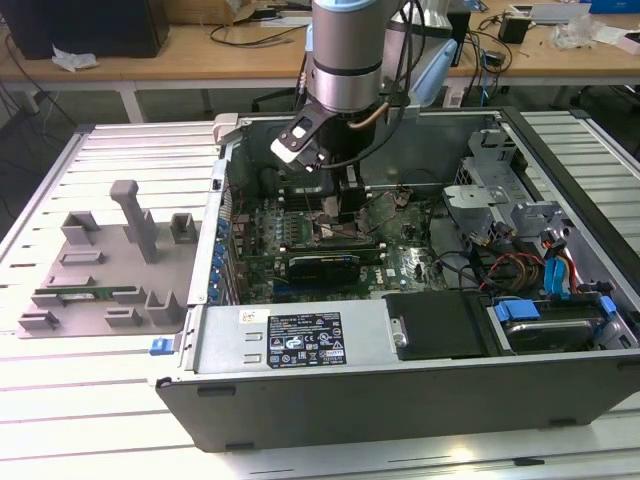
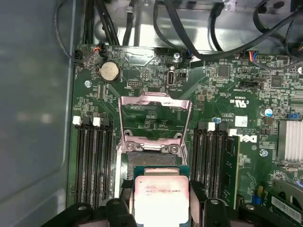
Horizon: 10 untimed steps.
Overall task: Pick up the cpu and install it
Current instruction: 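Place the cpu into insertion slot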
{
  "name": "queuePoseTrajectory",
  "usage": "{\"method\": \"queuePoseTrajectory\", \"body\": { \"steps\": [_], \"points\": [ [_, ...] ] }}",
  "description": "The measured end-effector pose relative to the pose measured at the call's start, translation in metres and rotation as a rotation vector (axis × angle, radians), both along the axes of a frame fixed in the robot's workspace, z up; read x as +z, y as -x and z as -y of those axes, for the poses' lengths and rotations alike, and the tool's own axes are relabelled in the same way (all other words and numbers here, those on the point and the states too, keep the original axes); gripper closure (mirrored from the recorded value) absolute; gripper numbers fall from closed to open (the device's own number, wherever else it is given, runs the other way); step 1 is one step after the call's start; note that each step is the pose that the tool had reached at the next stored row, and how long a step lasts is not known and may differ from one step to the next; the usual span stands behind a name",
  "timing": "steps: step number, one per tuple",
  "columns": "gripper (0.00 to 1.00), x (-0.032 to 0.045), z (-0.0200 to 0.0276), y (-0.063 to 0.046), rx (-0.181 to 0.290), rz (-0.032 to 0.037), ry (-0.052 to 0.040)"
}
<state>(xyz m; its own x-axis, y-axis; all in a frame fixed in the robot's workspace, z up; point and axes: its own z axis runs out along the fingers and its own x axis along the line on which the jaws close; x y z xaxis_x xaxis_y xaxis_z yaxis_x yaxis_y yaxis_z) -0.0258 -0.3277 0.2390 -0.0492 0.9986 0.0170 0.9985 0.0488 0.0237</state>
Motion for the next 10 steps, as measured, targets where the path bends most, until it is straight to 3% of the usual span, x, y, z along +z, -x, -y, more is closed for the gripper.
{"method": "queuePoseTrajectory", "body": {
  "steps": [1,10],
  "points": [
    [0.45,-0.0045,-0.0001,0.0,-0.003,-0.0001,0.0003],
    [0.45,-0.0098,-0.0001,0.0,-0.003,-0.0001,0.0002]
  ]
}}
